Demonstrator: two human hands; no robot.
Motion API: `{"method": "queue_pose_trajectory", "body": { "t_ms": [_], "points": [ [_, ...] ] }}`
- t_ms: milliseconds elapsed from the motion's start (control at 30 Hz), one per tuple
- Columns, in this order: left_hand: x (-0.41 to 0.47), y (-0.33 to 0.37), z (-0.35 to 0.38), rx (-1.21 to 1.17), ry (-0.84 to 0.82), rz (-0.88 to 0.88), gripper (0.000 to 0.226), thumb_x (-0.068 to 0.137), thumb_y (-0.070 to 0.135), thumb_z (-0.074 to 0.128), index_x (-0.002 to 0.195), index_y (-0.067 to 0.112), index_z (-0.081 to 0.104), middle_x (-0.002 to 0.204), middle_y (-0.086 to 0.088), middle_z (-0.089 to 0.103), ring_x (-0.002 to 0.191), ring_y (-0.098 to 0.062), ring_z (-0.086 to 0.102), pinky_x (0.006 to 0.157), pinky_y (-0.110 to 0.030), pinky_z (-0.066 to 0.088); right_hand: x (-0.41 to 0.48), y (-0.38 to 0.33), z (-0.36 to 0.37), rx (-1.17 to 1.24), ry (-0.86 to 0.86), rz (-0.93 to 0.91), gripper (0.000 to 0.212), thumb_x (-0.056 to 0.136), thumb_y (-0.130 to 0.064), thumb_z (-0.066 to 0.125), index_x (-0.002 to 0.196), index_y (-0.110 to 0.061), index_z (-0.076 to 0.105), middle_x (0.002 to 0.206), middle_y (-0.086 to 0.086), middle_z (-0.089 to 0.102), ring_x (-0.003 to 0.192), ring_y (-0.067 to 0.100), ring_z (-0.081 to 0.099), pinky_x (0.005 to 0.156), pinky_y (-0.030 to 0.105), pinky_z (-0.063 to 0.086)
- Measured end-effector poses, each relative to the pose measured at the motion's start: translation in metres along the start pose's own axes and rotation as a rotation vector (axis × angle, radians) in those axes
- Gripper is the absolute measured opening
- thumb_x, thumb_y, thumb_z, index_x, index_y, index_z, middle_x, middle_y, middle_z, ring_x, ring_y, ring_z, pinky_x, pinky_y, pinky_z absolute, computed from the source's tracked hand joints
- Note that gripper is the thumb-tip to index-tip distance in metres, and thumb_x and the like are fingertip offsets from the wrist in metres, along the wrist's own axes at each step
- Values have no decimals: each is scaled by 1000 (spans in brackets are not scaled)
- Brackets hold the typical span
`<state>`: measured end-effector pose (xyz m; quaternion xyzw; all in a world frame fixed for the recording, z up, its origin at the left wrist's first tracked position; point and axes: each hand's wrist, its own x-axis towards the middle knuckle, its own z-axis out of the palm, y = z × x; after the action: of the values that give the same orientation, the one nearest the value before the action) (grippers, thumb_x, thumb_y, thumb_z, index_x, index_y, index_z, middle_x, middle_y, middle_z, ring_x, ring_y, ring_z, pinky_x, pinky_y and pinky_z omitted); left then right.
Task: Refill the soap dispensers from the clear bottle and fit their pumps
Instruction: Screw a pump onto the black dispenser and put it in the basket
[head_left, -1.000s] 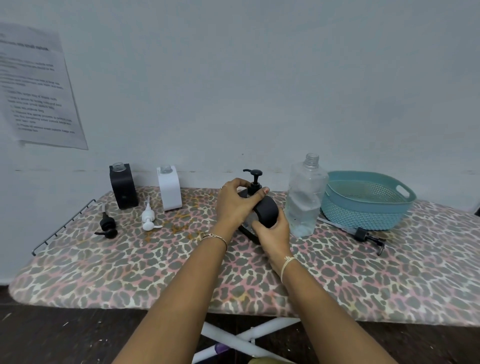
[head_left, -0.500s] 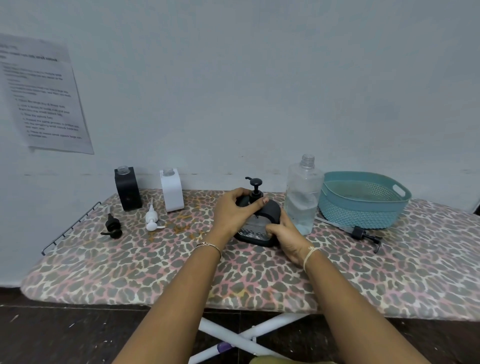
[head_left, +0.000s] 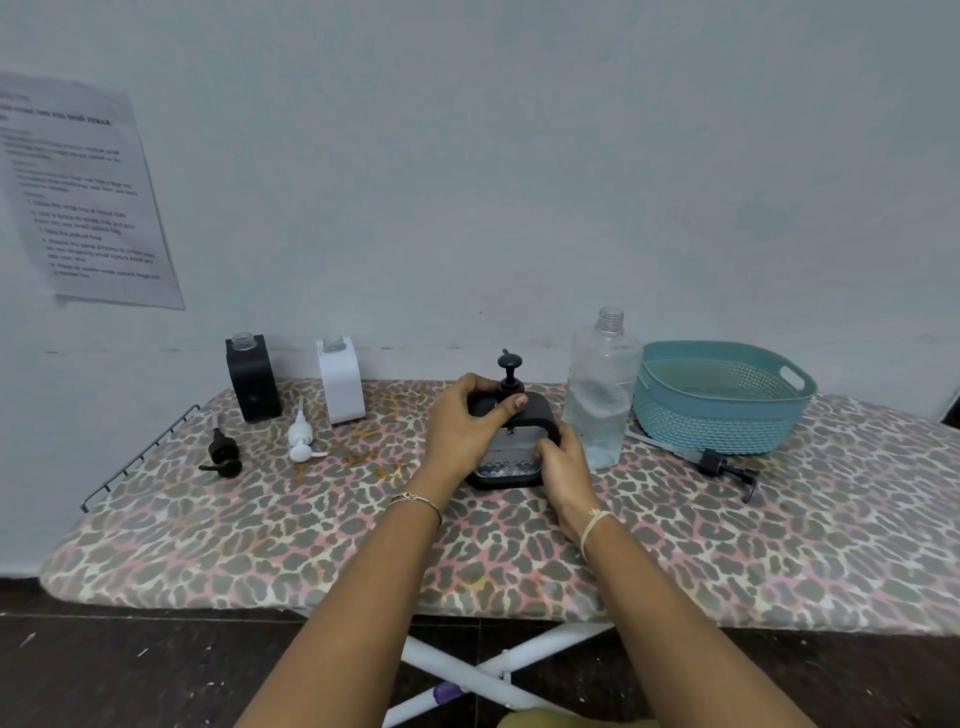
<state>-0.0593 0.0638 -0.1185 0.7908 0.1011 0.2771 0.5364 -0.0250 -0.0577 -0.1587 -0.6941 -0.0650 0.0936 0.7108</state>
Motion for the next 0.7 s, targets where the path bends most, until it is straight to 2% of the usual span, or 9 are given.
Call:
{"method": "queue_pose_trajectory", "body": {
  "t_ms": [67,167,233,333,533,633,700],
  "points": [
    [-1,-1,-3,-20,-5,-17,33,77,39,80,100,17,69,96,6,71,94,-8,66,90,-35,55,0,-1,1,-18,-3,-9,28,86,-2,43,107,-16,54,98,11,63,91,26,60,85,43,50],
    [-3,-1,-5,-21,30,-28,37,75,44,80,101,20,67,98,10,70,96,-6,65,89,-31,54,-4,0,6,-44,13,-28,21,87,-4,45,104,-13,54,92,6,62,83,19,58,74,34,47],
    [-4,2,-3,-11,84,-33,41,71,46,82,100,23,63,97,13,67,95,-3,63,86,-28,53,-5,2,10,-85,25,-55,17,87,-8,48,103,-13,53,89,2,60,80,16,55,68,28,43],
    [-5,5,1,3,169,-42,48,65,50,84,93,25,54,94,11,64,92,-5,62,82,-29,53,-7,5,14,-123,38,-101,14,89,-9,48,101,-14,51,82,-3,56,74,13,52,65,28,39],
    [-5,0,-1,-51,149,-53,28,72,39,82,89,25,64,91,9,70,91,-8,66,83,-31,55,-12,14,12,-205,55,-224,19,90,-6,48,105,-18,51,88,-9,59,79,3,56,67,21,42],
    [-9,1,-4,-133,104,-57,13,82,23,74,94,24,68,94,8,70,94,-11,66,79,-18,53,-12,15,13,-212,56,-245,23,89,-5,49,107,-18,52,89,-12,59,80,0,56,64,17,40],
    [-11,2,-2,-168,117,-54,18,83,25,72,100,25,65,100,10,67,100,-10,64,82,-18,51,-11,15,12,-217,53,-248,24,88,-5,48,108,-18,52,89,-11,59,80,2,56,64,15,40]
  ]
}}
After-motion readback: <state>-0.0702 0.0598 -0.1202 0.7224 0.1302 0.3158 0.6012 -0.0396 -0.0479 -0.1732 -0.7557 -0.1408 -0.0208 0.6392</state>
